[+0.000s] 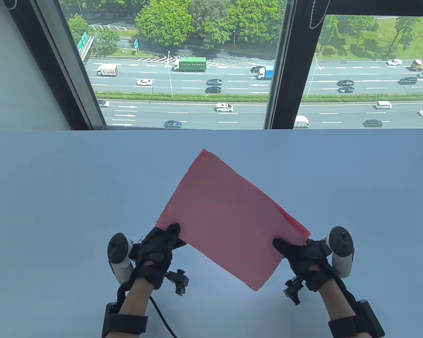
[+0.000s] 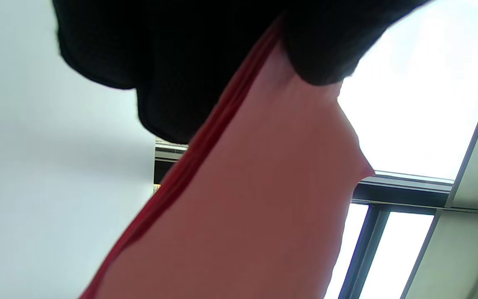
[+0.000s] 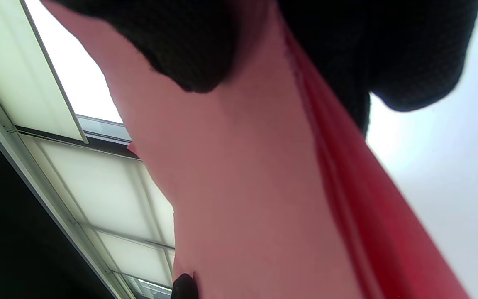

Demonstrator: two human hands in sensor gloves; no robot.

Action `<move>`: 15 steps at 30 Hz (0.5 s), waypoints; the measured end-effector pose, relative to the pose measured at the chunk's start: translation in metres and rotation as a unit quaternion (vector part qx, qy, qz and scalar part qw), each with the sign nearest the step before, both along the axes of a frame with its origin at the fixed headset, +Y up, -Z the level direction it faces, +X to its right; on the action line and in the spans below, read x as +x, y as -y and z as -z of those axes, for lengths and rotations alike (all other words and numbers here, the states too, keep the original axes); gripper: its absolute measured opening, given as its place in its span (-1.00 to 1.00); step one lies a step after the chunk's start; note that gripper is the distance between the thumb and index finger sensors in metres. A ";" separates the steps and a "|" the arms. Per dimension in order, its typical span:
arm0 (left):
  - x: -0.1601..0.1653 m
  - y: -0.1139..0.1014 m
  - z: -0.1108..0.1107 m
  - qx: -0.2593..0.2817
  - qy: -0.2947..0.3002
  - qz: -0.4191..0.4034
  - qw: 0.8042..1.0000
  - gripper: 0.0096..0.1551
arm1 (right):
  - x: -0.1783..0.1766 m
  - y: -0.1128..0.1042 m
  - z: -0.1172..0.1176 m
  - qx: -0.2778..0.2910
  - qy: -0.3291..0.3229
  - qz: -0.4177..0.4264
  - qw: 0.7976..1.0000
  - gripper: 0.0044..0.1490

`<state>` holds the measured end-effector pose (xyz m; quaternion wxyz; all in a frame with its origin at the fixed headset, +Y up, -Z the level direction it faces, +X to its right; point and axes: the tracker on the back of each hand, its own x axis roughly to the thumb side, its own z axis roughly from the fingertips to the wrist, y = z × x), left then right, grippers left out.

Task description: Clip paper with binder clip (Left hand to clip)

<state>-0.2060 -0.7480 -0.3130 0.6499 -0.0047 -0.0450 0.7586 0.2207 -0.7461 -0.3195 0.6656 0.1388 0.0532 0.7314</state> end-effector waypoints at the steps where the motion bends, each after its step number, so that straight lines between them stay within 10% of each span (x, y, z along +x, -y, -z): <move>1: -0.003 -0.002 0.001 0.009 0.008 0.004 1.000 -0.43 | 0.002 -0.001 0.001 -0.002 0.000 -0.003 1.000 -0.43; 15: -0.021 -0.017 -0.001 0.072 -0.036 0.206 0.975 -0.08 | 0.022 -0.017 -0.002 0.029 0.018 -0.106 0.994 -0.45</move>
